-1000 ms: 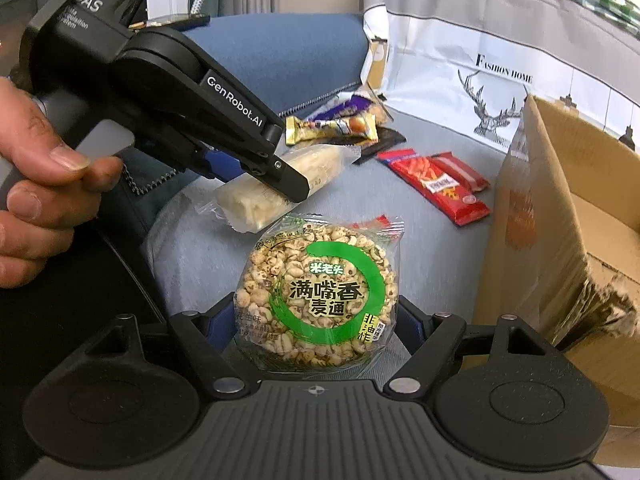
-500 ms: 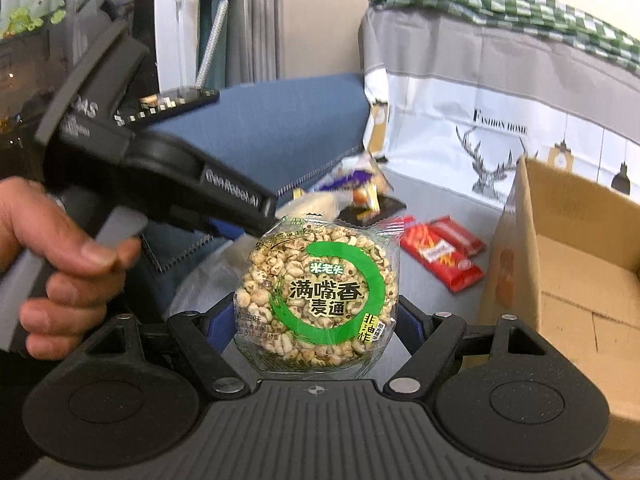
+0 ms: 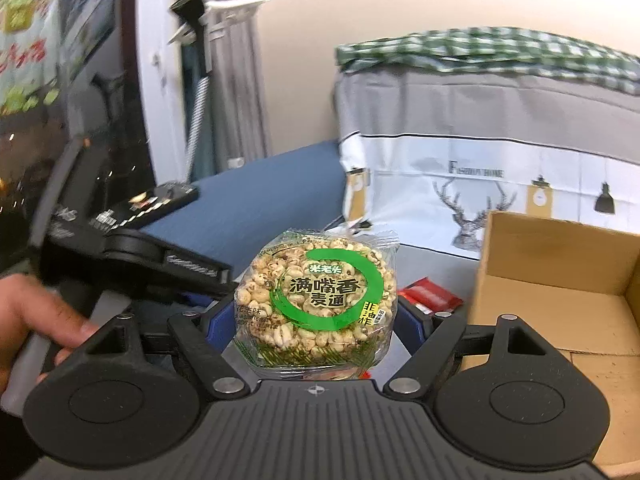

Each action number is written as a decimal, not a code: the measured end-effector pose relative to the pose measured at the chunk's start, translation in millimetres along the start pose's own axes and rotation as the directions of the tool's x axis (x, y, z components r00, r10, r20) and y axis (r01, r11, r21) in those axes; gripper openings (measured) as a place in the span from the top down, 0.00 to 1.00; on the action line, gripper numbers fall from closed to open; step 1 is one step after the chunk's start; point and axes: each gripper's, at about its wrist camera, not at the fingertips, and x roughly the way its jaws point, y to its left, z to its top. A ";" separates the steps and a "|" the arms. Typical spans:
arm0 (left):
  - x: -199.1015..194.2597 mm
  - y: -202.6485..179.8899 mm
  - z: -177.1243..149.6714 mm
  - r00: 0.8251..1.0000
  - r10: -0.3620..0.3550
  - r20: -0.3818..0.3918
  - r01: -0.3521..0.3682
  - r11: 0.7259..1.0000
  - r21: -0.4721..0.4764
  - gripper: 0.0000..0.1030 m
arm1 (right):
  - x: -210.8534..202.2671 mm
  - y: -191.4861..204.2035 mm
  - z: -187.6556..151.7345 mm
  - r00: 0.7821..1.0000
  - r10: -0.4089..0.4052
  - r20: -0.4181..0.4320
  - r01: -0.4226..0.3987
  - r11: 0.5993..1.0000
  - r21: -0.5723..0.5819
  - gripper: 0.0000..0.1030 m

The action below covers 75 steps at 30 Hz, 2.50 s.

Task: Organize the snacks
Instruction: 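Carry both packs over the box and open both grippers to drop them, then move both tools back toward the remaining snacks on the sofa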

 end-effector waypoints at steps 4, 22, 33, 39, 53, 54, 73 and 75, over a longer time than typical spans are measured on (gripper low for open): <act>7.2 -34.8 14.6 1.000 -0.025 0.011 0.025 0.999 0.033 0.62 | 11.8 -33.3 2.9 0.998 -0.061 0.007 0.059 0.990 0.130 0.22; 74.5 -206.3 43.3 0.984 -0.177 0.029 0.167 0.965 0.200 0.62 | -2.1 -147.8 6.1 0.913 -0.405 -0.054 0.387 0.814 0.434 0.22; 82.8 -242.8 37.7 0.973 -0.232 0.008 0.222 0.941 0.256 0.61 | -15.3 -166.1 4.4 0.848 -0.522 -0.094 0.505 0.740 0.445 0.21; 70.3 -243.5 34.9 0.970 -0.241 0.017 0.228 0.937 0.266 0.49 | -18.1 -169.0 4.0 0.838 -0.536 -0.104 0.520 0.724 0.453 0.20; -9.6 -184.2 19.1 0.946 -0.264 0.187 0.184 0.915 0.359 0.49 | -17.8 -148.9 5.2 0.827 -0.558 -0.068 0.541 0.757 0.366 0.20; -13.1 -173.6 18.7 0.948 -0.254 0.191 0.173 0.916 0.362 0.49 | -18.6 -145.6 5.4 0.826 -0.561 -0.059 0.542 0.762 0.355 0.20; -17.4 32.9 -16.4 0.985 0.011 0.172 -0.043 0.982 0.181 0.88 | -35.6 -22.4 11.5 0.943 -0.285 0.171 0.272 0.958 0.097 0.61; -13.9 38.9 -14.8 0.989 0.008 0.148 -0.032 0.987 0.159 0.88 | -28.6 -5.7 10.4 0.963 -0.224 0.148 0.216 0.974 0.068 0.62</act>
